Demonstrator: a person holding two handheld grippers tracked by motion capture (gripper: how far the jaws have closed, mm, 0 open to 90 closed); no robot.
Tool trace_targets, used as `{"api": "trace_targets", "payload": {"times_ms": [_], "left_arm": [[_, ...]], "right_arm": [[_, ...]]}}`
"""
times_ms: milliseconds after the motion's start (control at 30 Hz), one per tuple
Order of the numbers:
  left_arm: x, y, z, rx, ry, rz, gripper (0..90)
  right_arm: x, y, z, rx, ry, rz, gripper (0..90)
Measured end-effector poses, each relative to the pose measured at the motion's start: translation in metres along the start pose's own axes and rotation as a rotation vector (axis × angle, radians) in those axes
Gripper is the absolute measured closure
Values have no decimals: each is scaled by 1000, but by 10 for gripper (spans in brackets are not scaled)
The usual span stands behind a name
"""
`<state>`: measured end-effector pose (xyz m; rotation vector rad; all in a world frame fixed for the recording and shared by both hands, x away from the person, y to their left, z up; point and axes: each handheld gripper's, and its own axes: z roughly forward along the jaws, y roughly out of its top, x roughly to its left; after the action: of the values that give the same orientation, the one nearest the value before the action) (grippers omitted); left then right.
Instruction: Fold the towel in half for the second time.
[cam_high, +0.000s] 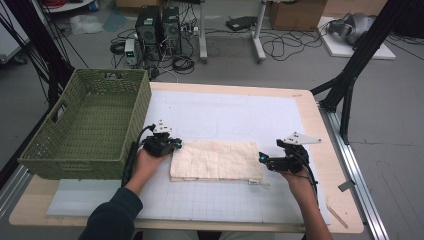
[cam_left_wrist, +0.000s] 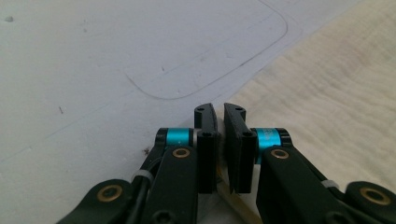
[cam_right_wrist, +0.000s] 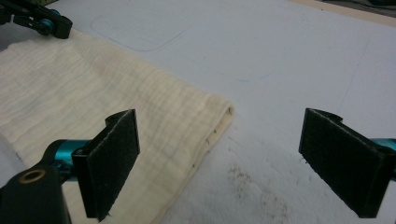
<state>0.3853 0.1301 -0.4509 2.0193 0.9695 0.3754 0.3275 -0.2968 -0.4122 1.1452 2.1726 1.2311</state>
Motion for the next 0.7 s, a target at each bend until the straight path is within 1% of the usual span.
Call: {"api": "trace_targets", "payload": {"times_ms": [67,133,200,233,300,333,400,433,467,500,567,633,667,700], "left_arm": [[0,0,0,0,-1,5,843],[-1,-1,-1,-6,1,5,846],[-1,-1,-1,-5,1,4,847],[0,-1,-1,-4,0,1,848],[0,-1,-1,-6,-1,-11,847],[0,-1,-1,-5,-1,-9,847],[-1,-1,-1,-9,0,-23,847],[-1,-1,-1,-8,-1,-28,847],[-1,-1,-1,-6,-1,-28,847],[-1,-1,-1,-7,-1,-29,847],[0,-1,-1,-6,-2,-33,847],[0,-1,-1,-8,-2,-42,847],[0,-1,-1,-6,-5,-46,847],[1,-1,-1,-4,-6,-44,846]], "right_arm": [[-2,7,7,15,2,-12,116],[-5,13,15,41,14,-7,116],[-8,17,22,52,12,-14,115],[-10,19,26,58,22,-15,115],[-15,24,36,94,25,0,115],[-18,25,40,102,32,6,115],[-22,27,48,112,46,30,116],[-23,28,51,120,46,30,128],[-24,28,54,129,49,30,171],[-25,28,57,130,49,22,191],[-26,27,61,139,53,30,224],[-27,26,65,145,54,20,294],[-29,25,67,145,65,16,338],[-29,25,68,151,65,17,374]]}}
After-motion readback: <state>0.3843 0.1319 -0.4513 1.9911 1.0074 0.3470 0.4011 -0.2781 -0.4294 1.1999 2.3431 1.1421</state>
